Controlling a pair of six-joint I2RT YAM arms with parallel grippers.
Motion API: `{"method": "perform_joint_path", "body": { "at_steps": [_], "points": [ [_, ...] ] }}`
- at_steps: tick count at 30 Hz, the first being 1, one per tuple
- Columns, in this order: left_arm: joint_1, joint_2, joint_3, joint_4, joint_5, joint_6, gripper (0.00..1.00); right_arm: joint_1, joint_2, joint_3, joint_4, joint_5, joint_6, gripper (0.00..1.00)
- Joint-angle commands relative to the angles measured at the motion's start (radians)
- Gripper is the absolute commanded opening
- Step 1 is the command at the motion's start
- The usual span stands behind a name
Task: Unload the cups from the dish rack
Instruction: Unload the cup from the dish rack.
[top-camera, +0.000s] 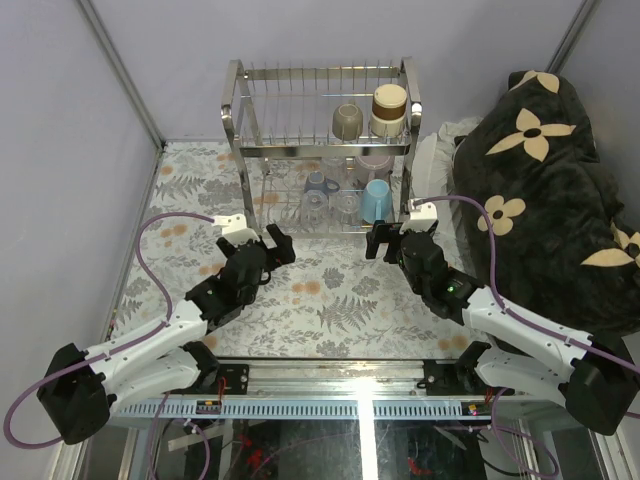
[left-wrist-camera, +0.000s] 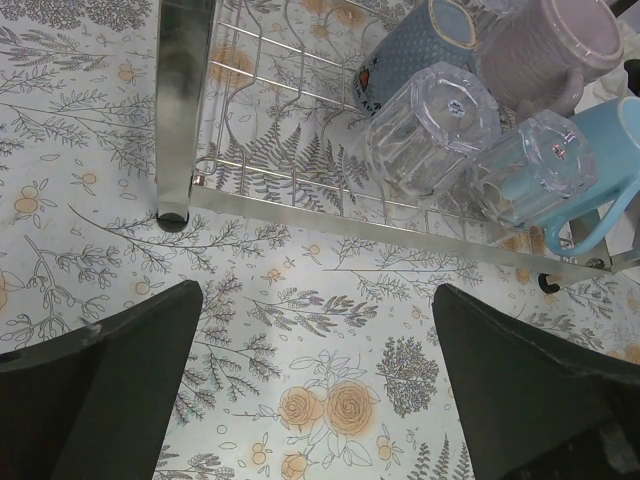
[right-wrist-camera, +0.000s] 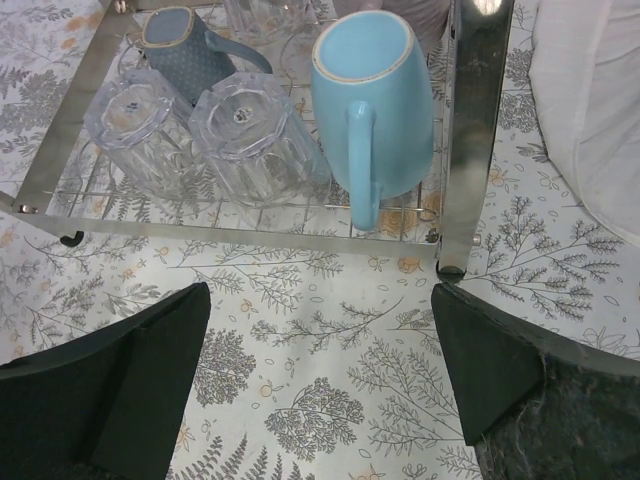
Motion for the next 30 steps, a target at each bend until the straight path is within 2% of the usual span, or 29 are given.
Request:
{"method": "perform_joint_path", "body": {
  "at_steps": [1,14,18,26,30],
  "points": [
    [-0.006,0.005,0.003,0.049,-0.023,0.007,1.00,0.004,-0.025,0.000,0.078,0.004,-0.009,1.00],
    [-0.005,0.067,0.049,-0.002,-0.044,-0.020,1.00,0.004,-0.029,-0.031,0.119,-0.040,-0.098,0.99],
    [-0.005,0.065,0.043,0.004,-0.027,-0.013,1.00,0.004,0.033,0.004,0.075,-0.012,-0.116,0.99],
    [-0.006,0.058,0.042,-0.004,-0.028,-0.022,1.00,0.004,0.186,0.115,0.073,-0.018,-0.124,0.88],
    [-0.006,0.053,0.041,-0.009,-0.031,-0.029,1.00,0.004,0.276,0.200,0.057,0.005,-0.128,0.86]
  ]
}}
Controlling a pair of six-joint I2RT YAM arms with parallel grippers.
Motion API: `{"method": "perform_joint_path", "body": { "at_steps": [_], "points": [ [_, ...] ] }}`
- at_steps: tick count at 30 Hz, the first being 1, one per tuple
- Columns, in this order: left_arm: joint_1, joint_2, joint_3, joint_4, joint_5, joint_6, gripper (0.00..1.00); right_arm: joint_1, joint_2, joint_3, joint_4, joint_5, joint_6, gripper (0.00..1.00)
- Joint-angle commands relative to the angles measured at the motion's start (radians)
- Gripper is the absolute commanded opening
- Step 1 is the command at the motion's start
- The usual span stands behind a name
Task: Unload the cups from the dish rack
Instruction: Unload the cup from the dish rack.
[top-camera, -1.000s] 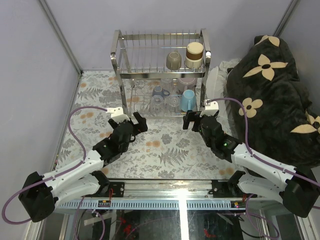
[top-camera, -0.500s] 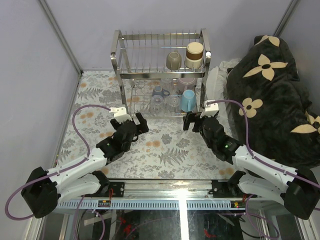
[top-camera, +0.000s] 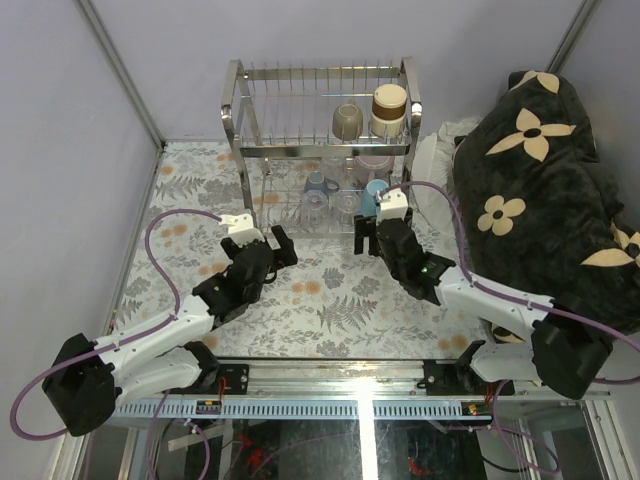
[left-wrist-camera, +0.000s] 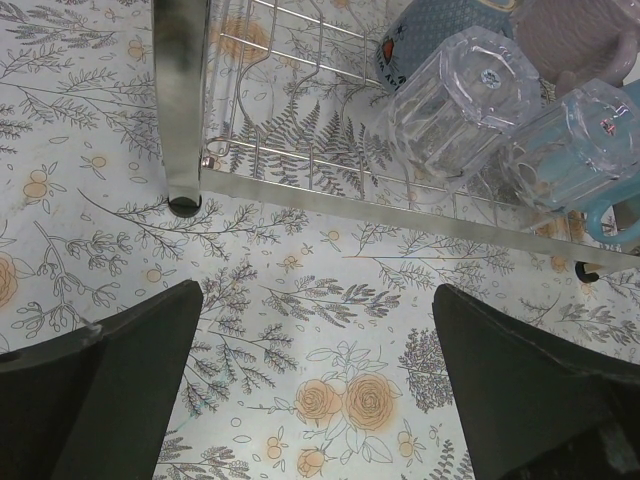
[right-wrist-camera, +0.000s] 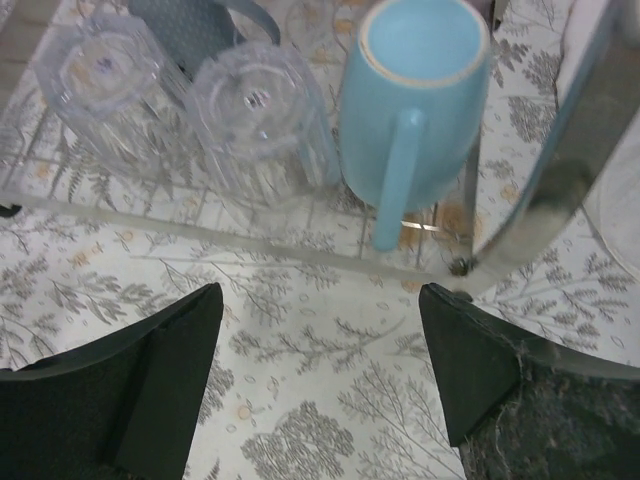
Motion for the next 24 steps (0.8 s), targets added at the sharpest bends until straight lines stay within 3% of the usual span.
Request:
{"method": "perform_joint_path", "body": {
  "at_steps": [1,9,24],
  "points": [
    [-0.006,-0.013,0.029,0.013,-0.027,-0.017,1.00,0.004,0.072,0.128,0.020,0.038,-0.017,0.85],
    [-0.006,-0.006,0.036,0.002,-0.035,-0.025,1.00,0.004,0.204,0.235,-0.009,0.125,-0.034,0.77],
    [-0.005,0.001,0.039,-0.002,-0.037,-0.029,1.00,-0.011,0.283,0.224,0.047,0.214,-0.053,0.72]
  ]
}}
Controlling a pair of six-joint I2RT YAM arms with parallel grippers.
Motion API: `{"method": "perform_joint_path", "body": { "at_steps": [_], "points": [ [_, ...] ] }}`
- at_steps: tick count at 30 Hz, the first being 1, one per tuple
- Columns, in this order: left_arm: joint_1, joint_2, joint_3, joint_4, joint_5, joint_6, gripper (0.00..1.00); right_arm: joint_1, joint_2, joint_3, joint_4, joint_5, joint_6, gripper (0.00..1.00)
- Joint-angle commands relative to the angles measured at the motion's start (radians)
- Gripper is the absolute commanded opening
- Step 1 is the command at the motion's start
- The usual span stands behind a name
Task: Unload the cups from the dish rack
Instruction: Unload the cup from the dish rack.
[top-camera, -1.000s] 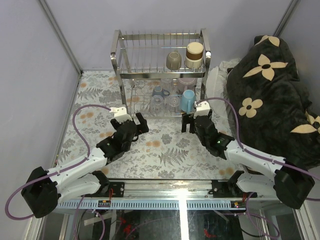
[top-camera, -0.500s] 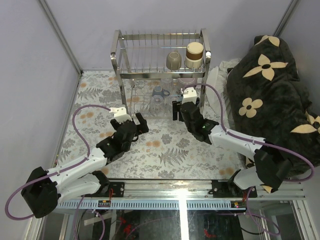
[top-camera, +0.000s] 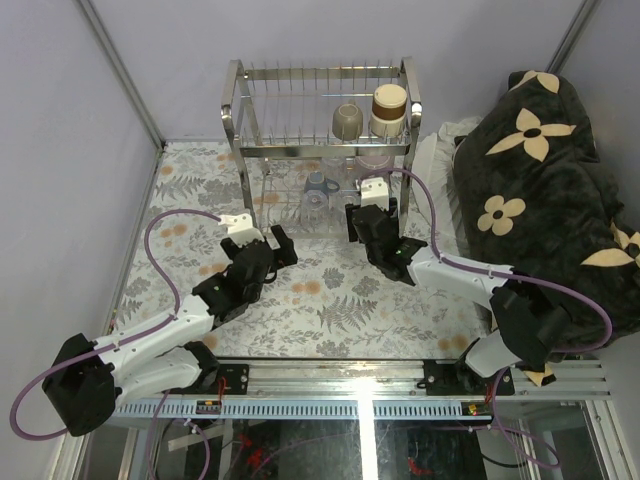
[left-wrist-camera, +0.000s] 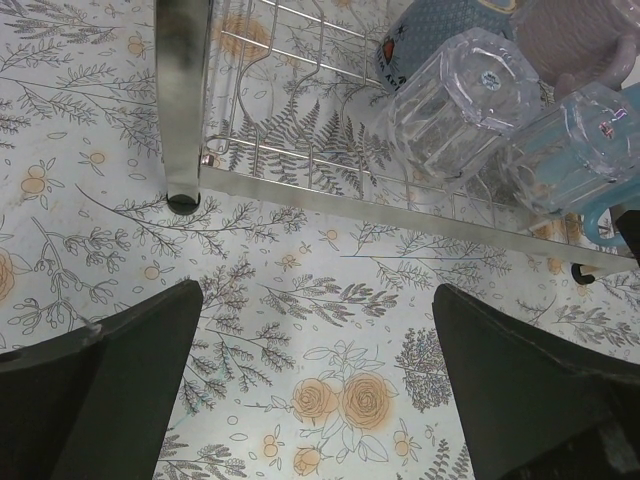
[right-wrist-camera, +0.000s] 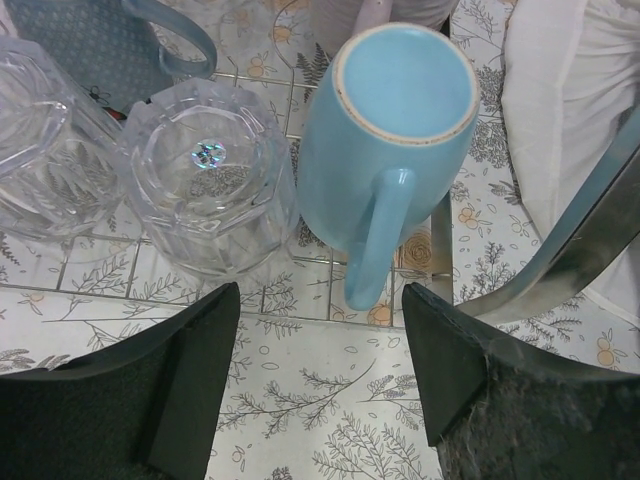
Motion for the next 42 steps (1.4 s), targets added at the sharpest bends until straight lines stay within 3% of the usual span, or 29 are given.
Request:
{"method": "perform_joint_path", "body": {
  "at_steps": [1,24,42],
  "points": [
    [-0.005,0.002,0.036,0.007,-0.037,-0.011,1.00,-0.016,0.018,0.019,0.072,0.055,0.002,0.72],
    [-0.005,0.011,0.037,0.006,-0.047,-0.010,1.00,-0.123,0.123,0.035,0.157,-0.026,0.052,0.61],
    [-0.005,0.025,0.042,0.006,-0.054,-0.008,1.00,-0.169,0.231,0.138,0.108,-0.084,0.084,0.52]
  ]
}}
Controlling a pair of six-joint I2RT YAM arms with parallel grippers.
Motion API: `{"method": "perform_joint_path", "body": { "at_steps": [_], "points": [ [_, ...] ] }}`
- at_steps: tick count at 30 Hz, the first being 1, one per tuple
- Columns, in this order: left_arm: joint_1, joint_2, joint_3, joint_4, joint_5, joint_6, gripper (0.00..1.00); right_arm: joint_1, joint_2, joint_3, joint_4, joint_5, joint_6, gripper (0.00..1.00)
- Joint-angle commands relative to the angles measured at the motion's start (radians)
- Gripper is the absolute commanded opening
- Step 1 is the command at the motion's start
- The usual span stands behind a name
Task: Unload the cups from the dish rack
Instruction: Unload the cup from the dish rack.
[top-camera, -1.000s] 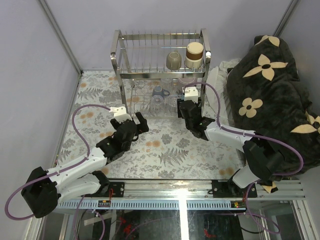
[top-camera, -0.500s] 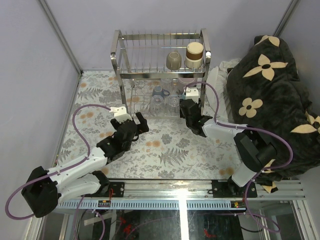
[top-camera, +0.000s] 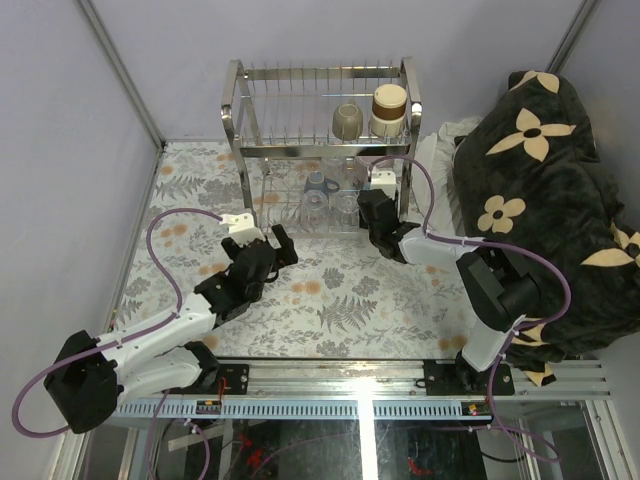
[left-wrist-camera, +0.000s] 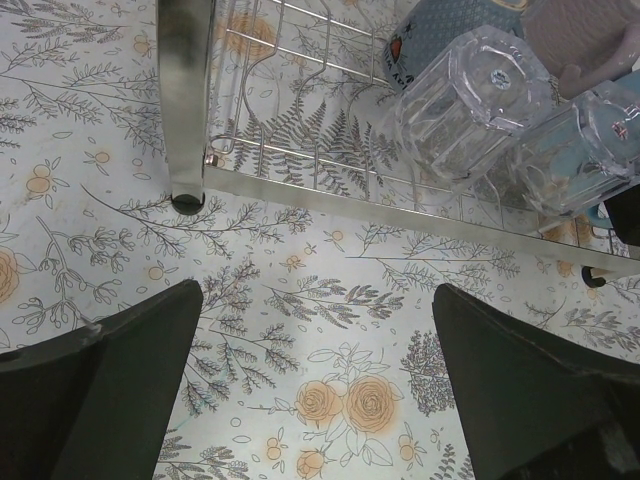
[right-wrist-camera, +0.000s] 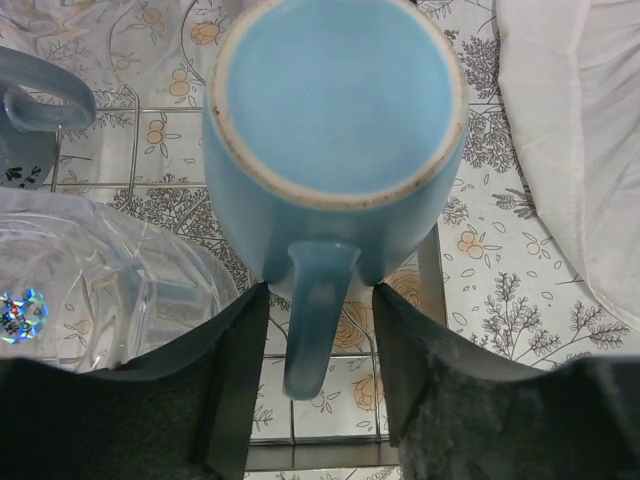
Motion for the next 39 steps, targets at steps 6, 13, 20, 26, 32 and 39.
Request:
{"method": "perform_joint_path", "body": {
  "at_steps": [6,13,20,26,32,39],
  "points": [
    [-0.005,0.005,0.033,0.008,-0.042,-0.008,1.00,-0.011,0.025,0.083,-0.002,-0.020,0.033,0.41],
    [-0.006,0.005,0.033,0.007,-0.042,-0.008,1.00,-0.011,0.024,0.093,-0.028,-0.014,0.037,0.10],
    [-0.005,0.002,0.033,0.006,-0.045,-0.009,1.00,-0.011,-0.013,0.081,-0.056,-0.008,0.041,0.00],
    [-0.006,0.003,0.035,0.006,-0.042,-0.011,1.00,-0.011,-0.071,0.044,-0.065,-0.024,0.052,0.00],
    [-0.005,0.005,0.035,0.005,-0.042,-0.011,1.00,-0.011,-0.131,-0.008,-0.034,-0.030,0.056,0.00],
    [-0.006,0.007,0.035,0.006,-0.045,-0.011,1.00,-0.009,-0.208,-0.059,0.035,-0.046,0.039,0.00]
  ]
}}
